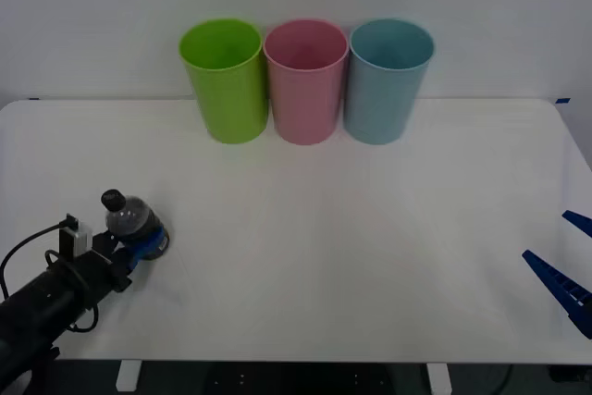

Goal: Grasp the object on the table and drop it into the matching bin: aluminum can to the light blue bin, PET bottle to the pink bin.

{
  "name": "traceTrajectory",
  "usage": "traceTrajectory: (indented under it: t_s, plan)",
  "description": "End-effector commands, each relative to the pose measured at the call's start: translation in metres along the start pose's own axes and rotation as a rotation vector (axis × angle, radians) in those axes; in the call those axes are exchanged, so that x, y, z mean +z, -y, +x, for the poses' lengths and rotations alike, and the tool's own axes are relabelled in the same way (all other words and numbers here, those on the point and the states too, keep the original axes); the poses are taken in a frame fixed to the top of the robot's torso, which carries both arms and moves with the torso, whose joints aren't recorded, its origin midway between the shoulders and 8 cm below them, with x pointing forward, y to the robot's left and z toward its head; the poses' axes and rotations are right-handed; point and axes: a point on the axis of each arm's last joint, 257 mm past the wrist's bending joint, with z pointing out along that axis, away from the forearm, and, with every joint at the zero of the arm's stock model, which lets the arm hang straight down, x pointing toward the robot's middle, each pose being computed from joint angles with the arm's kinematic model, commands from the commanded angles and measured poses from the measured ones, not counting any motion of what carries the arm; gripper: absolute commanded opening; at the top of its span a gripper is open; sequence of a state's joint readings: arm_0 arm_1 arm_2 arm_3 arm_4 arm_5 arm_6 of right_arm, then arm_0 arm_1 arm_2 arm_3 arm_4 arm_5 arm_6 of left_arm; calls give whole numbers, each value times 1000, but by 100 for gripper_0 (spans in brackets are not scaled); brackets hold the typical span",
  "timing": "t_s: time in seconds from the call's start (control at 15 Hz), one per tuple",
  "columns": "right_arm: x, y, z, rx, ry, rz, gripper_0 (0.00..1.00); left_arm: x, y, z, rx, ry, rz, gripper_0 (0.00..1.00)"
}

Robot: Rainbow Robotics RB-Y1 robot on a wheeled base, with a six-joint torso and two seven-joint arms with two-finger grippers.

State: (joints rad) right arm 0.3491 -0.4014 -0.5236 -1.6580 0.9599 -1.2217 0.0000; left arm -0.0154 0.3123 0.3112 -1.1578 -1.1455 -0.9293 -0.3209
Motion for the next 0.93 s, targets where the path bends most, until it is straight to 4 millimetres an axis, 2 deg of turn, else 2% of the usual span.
traceTrajectory:
  t_s: [0.07, 0.33, 0.73, 0.93]
  plan:
    - [0, 0, 0, 0, 0, 0, 100, 2, 0, -13, -10, 31, 1, 0]
    - [0, 0, 0, 0, 0, 0, 100, 8, 1, -49, -50, 97, 16, 0]
    - [0, 0, 0, 0, 0, 0, 100, 15, -2, -132, -130, 220, 27, 0]
    - [0, 0, 0, 0, 0, 0, 100, 14, -1, -164, -162, 269, 29, 0]
